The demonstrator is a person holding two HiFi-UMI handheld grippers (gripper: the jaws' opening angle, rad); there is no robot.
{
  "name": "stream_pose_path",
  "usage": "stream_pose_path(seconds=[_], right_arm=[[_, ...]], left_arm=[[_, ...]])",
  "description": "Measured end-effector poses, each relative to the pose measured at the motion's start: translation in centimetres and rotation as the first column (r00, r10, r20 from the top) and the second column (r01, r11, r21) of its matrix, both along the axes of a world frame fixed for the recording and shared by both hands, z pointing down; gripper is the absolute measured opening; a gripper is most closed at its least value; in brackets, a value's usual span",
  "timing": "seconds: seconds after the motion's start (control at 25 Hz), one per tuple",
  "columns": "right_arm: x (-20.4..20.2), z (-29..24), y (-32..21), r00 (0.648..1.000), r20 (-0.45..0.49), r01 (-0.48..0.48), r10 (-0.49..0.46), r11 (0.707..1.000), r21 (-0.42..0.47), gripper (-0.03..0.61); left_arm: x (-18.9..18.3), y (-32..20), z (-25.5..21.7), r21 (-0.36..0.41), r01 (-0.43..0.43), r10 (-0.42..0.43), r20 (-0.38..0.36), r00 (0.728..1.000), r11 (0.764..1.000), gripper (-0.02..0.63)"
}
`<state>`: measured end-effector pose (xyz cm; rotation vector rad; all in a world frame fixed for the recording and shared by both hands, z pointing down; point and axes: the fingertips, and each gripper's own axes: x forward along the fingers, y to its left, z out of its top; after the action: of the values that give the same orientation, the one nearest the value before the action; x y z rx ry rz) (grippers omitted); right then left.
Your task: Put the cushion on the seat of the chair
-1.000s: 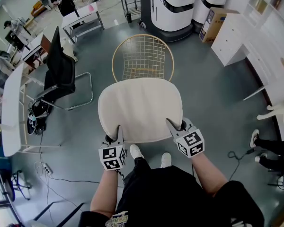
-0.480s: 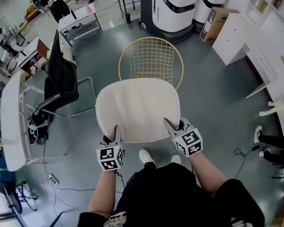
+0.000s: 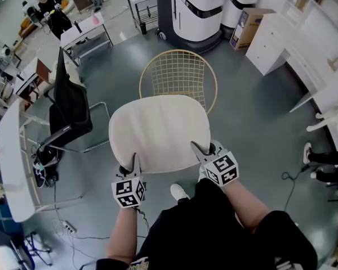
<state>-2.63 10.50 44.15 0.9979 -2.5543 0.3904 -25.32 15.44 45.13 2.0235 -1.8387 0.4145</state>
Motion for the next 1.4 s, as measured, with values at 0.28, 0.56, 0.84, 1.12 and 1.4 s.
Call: stream_pose_path(seconds=[0.28,0.56,0.84,1.12,1.4], right_arm=[[1.1,-0.5,-3.3,1.0,0.001,-0.018,0.018,1.0,0.017,0.071],[3.8,0.1,-9.4,0.999,0.018,-0.05,0.05,0.999,0.016,0.071],[7.8,2.0,-17.5,0.997,0.012,-0.073,0.073,0.997,-0.012,0.071],[9.3,3.4,-25.8,0.998,0.004,-0.067,0.067,0.998,0.005,0.071],[10.1,6.2,-30.8,0.997,-0.011,-0.08,0.08,0.997,0.01,0.071]], left_arm=[[0.9,-3.7,-0.4,0.013,-0.03,0.03,0.001,1.0,0.999,0.098],[3.3,-10.4,-0.3,0.008,-0.058,0.058,0.007,0.998,0.998,0.098],[7.2,-19.1,1.3,-0.015,-0.08,0.08,0.002,0.997,0.997,0.1],[8.7,-27.4,2.8,-0.023,-0.071,0.071,0.002,0.997,0.997,0.101],[9.4,-32.6,5.0,-0.019,-0.102,0.102,0.03,0.994,0.995,0.104]])
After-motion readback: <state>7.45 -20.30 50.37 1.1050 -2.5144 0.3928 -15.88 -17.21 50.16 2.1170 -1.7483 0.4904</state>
